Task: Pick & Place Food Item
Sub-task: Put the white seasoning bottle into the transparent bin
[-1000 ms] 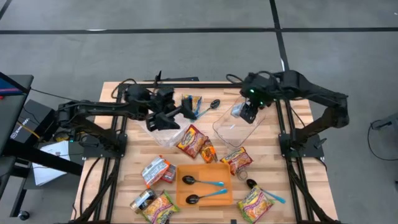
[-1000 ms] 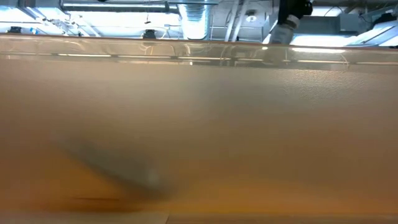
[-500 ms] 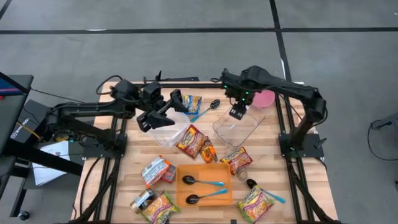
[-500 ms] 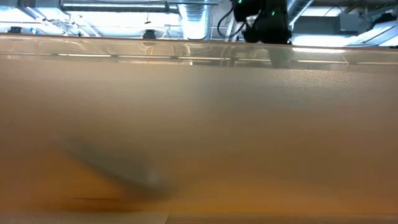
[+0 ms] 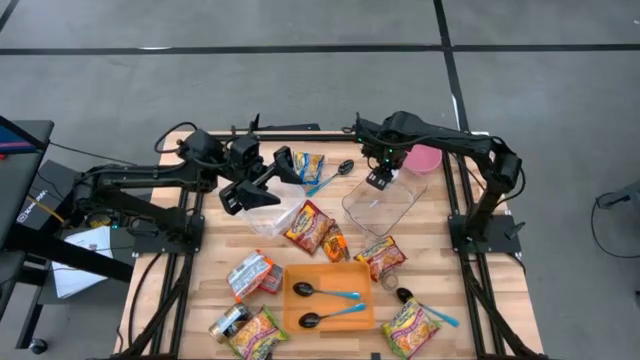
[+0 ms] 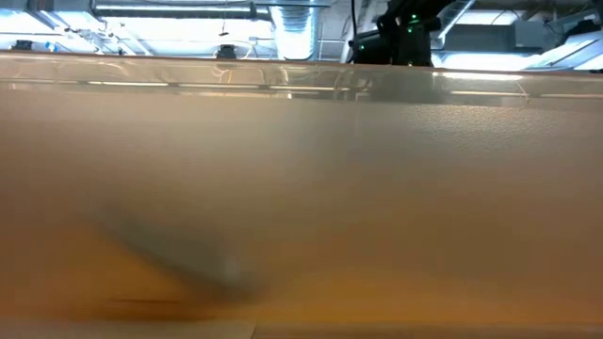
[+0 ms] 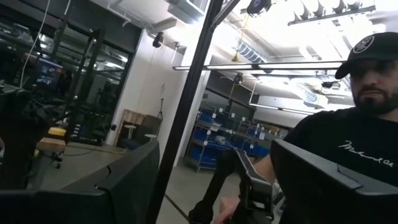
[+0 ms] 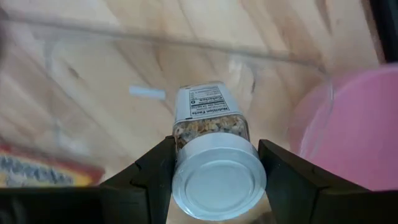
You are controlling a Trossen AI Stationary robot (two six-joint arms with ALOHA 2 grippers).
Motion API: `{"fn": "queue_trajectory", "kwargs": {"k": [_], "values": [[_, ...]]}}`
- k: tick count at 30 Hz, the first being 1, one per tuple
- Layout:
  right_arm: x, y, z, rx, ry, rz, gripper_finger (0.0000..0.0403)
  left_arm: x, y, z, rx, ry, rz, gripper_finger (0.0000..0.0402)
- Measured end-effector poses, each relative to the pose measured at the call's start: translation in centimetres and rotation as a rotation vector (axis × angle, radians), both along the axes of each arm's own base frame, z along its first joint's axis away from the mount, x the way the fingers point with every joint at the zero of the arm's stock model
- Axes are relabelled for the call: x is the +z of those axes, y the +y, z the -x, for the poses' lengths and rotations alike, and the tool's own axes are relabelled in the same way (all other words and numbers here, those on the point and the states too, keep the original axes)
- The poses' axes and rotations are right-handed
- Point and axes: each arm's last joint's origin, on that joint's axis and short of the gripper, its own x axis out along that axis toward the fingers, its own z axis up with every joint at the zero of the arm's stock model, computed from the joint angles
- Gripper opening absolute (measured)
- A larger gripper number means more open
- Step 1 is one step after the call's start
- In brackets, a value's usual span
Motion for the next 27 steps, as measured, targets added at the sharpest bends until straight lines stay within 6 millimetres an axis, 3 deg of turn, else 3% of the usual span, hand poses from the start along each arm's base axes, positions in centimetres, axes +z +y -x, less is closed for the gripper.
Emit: {"fn": "queue_trajectory", "kwargs": {"k": [6, 14, 27], "values": [[-0.7, -0.8, 0.3, -0.021, -0.023, 0.003, 0.0193, 0.0, 0.1, 0.0, 0.018, 0.001, 0.011, 0.0301], [-3.2, -1.9, 1.5, -0.071, 0.016, -0.019, 0.0193, 0.0, 0.1, 0.0, 0.026, 0.000, 0.015, 0.0301], [-3.5, -2.5, 1.6, -0.098, -0.010, -0.006, 0.0193, 0.0, 0.1, -0.1, 0.046, -0.001, 0.026, 0.0301]]}}
